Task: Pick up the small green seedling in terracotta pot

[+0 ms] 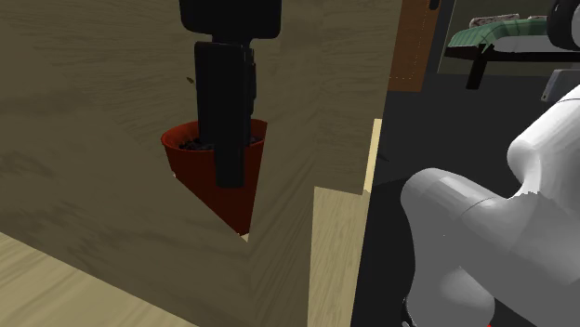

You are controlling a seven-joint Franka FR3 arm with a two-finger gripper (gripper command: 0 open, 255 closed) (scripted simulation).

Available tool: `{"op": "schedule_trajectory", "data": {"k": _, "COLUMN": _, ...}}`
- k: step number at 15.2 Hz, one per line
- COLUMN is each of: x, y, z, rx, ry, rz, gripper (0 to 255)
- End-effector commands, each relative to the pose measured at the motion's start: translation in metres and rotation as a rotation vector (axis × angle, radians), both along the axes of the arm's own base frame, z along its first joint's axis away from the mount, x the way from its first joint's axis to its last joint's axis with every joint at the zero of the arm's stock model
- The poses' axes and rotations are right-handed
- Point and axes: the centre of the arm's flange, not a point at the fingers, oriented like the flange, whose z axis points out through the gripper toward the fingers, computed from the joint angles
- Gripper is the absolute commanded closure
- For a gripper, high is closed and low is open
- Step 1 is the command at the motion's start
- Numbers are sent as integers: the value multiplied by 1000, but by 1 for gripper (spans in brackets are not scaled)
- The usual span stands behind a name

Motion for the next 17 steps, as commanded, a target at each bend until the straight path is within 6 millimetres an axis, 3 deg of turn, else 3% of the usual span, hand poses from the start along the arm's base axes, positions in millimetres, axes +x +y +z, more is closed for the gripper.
{"op": "schedule_trajectory", "data": {"k": 1, "x": 0, "y": 0, "z": 0, "rx": 0, "ry": 0, "rz": 0, "gripper": 0}}
{"op": "schedule_trajectory", "data": {"k": 17, "x": 69, "y": -213, "z": 72, "rx": 150, "ry": 88, "rz": -3, "gripper": 0}}
